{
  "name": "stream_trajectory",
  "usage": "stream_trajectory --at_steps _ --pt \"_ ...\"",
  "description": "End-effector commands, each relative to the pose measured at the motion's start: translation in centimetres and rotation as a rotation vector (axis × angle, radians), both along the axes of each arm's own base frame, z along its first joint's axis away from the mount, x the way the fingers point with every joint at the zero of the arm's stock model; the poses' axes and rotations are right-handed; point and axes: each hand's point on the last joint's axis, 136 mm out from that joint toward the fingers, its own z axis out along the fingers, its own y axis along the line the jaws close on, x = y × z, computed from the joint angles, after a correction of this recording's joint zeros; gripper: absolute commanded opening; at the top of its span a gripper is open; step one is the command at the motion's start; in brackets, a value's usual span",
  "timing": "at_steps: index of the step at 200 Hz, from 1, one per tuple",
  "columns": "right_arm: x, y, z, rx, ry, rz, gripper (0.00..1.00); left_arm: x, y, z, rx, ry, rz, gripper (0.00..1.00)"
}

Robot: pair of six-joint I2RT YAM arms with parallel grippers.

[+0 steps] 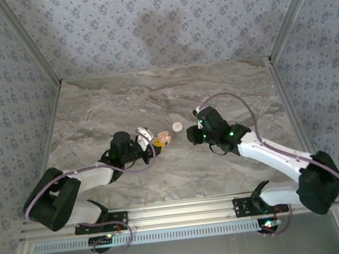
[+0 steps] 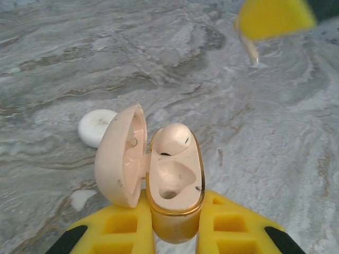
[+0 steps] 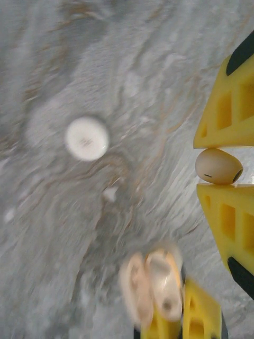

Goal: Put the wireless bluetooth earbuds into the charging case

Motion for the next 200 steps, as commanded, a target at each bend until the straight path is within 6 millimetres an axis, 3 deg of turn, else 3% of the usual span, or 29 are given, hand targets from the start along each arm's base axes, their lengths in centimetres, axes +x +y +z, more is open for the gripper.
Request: stream_trajectory --at_steps 1,18,47,90,133,200 --pt "-0.2 1.0 3.9 0.003 -0.201 0.14 0.24 -0.2 -2.3 3.2 -0.079 -0.073 -0.112 0.11" --pt "-0.8 1.6 6.0 0.019 -0.279 0.206 0.24 -0.5 -3.1 3.6 -0.085 -0.08 -0.144 0.11" --pt "-1.9 2.8 7.8 0.027 -0.348 0.307 0.24 -1.2 -4.2 4.5 -0.078 -0.101 -0.203 0.11" --pt "-3.2 4.7 8.3 0.026 -0.394 0.435 0.25 -1.6 -4.9 6.3 -0.099 -0.133 -0.244 0.11" --pt "-3.1 6.3 8.4 0.037 -0.398 0.484 0.25 -1.8 -5.0 7.2 -0.113 -0.135 -0.253 0.11" --pt "-2.7 6.9 7.7 0.034 -0.395 0.496 0.25 -1.9 -4.9 8.3 -0.131 -0.146 -0.248 0.11"
